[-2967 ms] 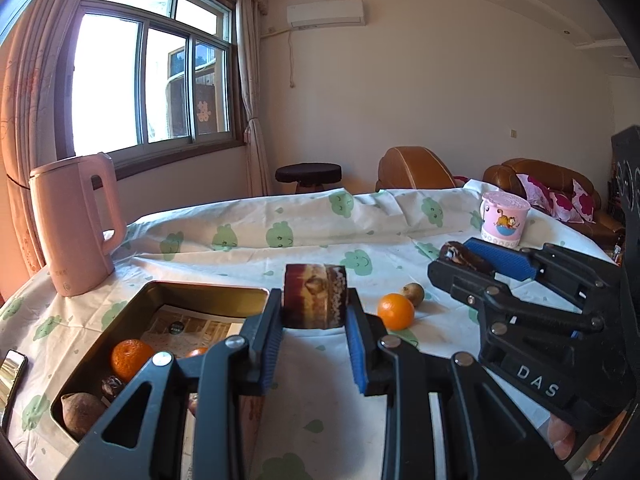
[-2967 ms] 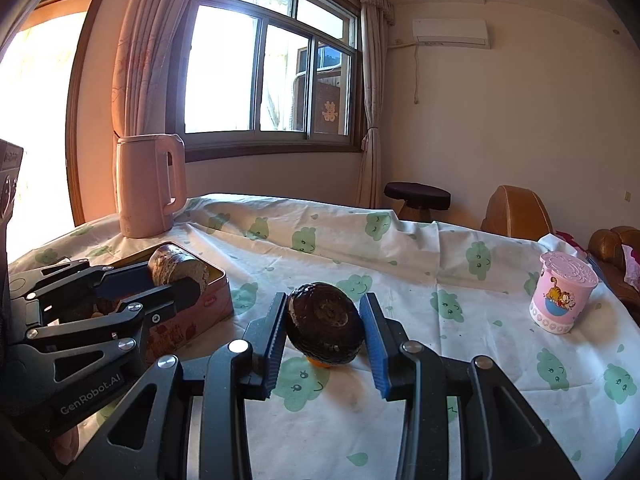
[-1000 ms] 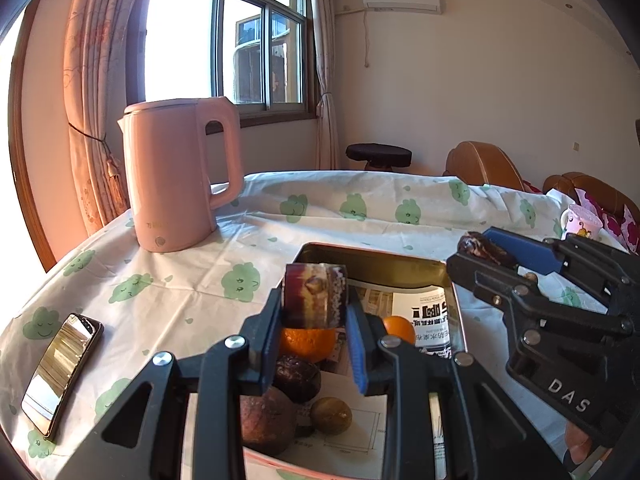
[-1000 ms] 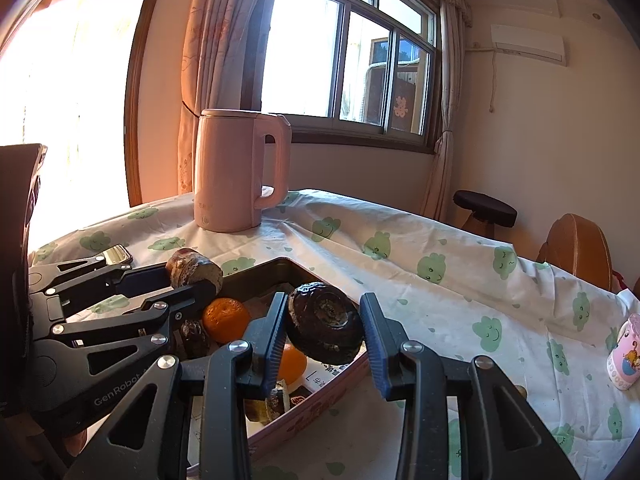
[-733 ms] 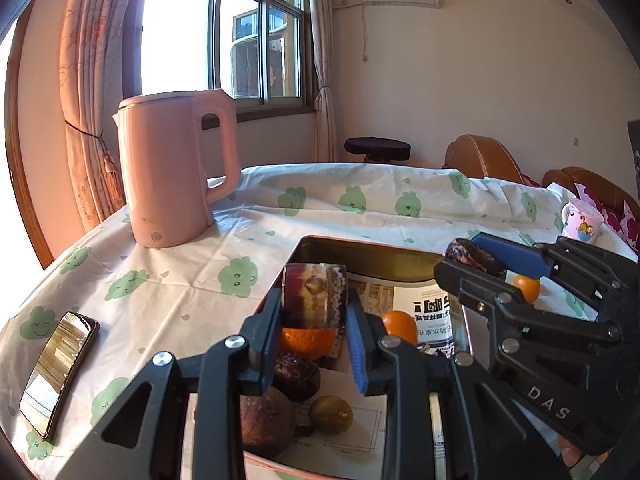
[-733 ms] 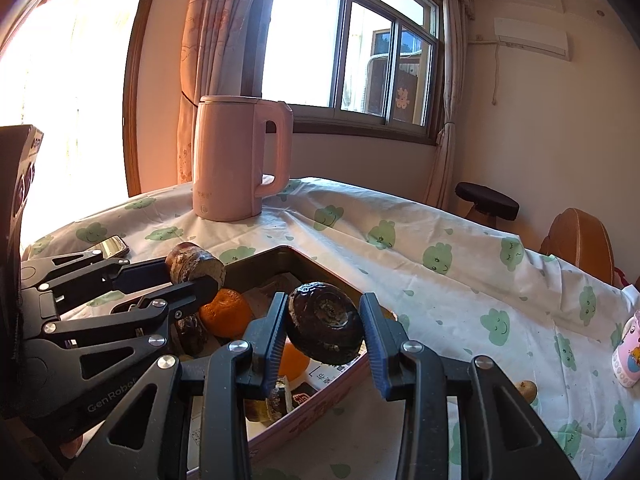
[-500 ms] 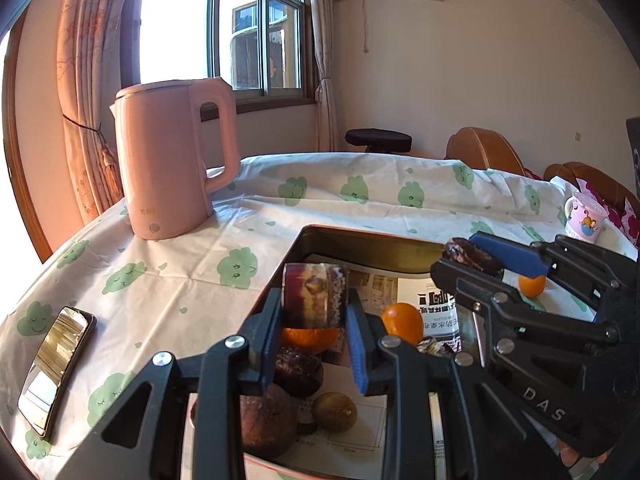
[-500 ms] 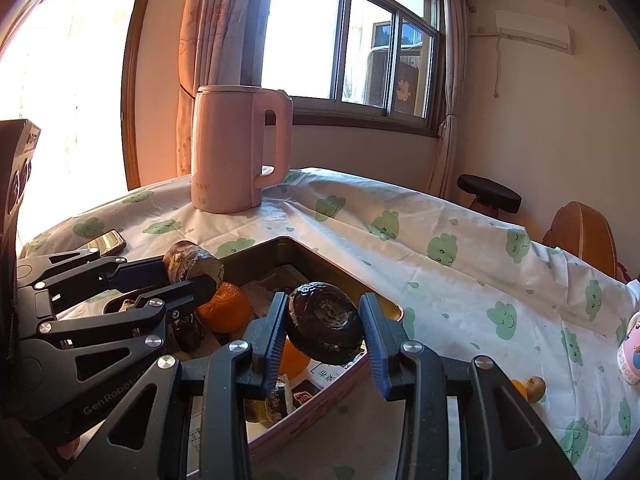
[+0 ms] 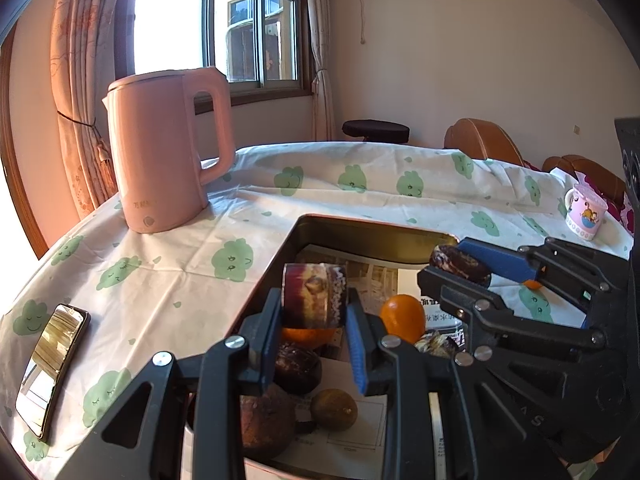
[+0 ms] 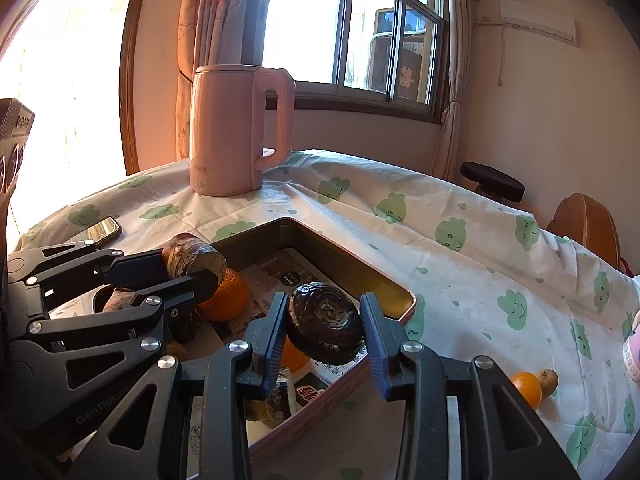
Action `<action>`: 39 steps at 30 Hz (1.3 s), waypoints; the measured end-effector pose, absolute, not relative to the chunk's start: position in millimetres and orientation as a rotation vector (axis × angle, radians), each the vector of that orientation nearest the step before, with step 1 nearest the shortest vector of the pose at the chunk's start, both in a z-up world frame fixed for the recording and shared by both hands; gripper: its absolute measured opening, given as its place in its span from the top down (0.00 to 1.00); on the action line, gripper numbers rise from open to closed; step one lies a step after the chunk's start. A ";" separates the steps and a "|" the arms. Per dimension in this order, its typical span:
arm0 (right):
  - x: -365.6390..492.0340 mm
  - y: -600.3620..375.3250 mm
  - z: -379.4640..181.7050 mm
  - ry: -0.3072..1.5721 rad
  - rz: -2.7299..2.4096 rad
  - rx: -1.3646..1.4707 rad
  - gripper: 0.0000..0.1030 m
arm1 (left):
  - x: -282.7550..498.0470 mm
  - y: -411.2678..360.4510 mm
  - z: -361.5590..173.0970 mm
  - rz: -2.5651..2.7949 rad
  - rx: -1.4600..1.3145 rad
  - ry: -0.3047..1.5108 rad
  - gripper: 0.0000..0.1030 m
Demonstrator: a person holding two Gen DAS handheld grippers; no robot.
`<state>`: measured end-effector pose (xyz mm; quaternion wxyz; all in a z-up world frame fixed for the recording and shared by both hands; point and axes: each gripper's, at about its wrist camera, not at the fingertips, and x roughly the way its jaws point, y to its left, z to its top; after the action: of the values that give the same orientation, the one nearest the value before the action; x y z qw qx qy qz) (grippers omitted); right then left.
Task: Organize fruits
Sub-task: 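Carry the jar over the tin box with the left tool while the right tool carries the dark fruit there, then lower the jar into the tin box and open the left tool while the right tool releases the dark fruit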
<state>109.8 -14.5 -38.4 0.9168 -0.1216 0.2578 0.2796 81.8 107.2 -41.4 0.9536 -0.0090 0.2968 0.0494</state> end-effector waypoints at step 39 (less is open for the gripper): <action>117.3 -34.0 -39.6 0.577 0.540 -0.188 0.47 | 77.2 111.7 -37.6 0.116 -0.036 0.591 0.29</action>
<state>117.3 -34.0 -39.6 0.9186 -0.0913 0.2808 0.2628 77.2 111.7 -37.6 0.9549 -0.0178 0.2909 0.0573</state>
